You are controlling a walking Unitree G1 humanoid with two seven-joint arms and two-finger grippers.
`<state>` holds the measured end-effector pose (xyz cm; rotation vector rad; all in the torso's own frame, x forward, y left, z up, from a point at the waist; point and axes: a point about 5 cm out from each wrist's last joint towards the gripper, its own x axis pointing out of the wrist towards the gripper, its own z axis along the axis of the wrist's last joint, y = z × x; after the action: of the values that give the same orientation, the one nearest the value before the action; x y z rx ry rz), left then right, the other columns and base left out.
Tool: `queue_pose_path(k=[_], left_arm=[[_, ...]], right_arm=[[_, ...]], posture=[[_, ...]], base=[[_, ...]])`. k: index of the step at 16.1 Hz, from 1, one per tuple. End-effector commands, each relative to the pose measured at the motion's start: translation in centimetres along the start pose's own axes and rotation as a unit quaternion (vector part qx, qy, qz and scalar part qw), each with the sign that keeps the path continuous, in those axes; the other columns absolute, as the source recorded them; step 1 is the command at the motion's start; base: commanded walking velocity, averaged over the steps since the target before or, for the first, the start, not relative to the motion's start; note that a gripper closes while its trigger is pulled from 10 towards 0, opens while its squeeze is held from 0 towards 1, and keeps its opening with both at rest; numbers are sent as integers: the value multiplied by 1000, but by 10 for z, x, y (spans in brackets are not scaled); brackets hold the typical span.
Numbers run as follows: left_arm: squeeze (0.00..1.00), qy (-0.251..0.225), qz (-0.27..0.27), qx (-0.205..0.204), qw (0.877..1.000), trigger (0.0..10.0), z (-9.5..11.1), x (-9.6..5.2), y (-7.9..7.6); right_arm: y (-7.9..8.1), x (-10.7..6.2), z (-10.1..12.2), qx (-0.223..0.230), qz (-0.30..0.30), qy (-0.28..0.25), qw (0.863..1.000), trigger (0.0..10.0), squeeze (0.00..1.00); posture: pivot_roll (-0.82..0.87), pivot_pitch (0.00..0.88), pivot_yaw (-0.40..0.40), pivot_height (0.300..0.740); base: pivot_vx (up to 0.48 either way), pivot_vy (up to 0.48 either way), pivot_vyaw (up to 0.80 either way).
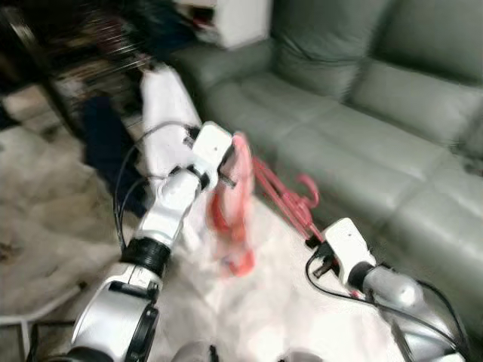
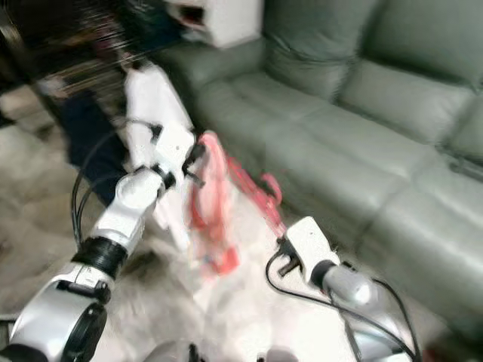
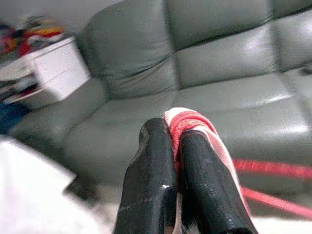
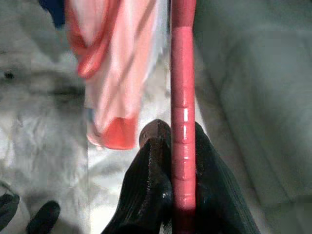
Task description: Hang hanger
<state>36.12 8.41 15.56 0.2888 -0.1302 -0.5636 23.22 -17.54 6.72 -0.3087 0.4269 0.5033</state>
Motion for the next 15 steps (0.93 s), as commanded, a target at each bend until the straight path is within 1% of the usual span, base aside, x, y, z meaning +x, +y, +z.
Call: queue_pose_path(k=[1,5,15], left_arm=[[0,3,2,-2,1000,10000,-5,-7,7],[0,-3,-9,-13,1000,10000,-5,-8,5],[0,-4,-25,-21,999,10000,-7,-10,0]], right_arm=[[4,4,8,-2,5,-17,1000,10000,0],[8,4,7,-2,9,-16,1000,10000,0],[7,2,8,-9,8,-20,1000,10000,0]], posture=[[-74,25,71,740],[-78,22,72,740],[-84,28,68,740]], base=[[0,0,0],[0,0,0],[326,0,0]])
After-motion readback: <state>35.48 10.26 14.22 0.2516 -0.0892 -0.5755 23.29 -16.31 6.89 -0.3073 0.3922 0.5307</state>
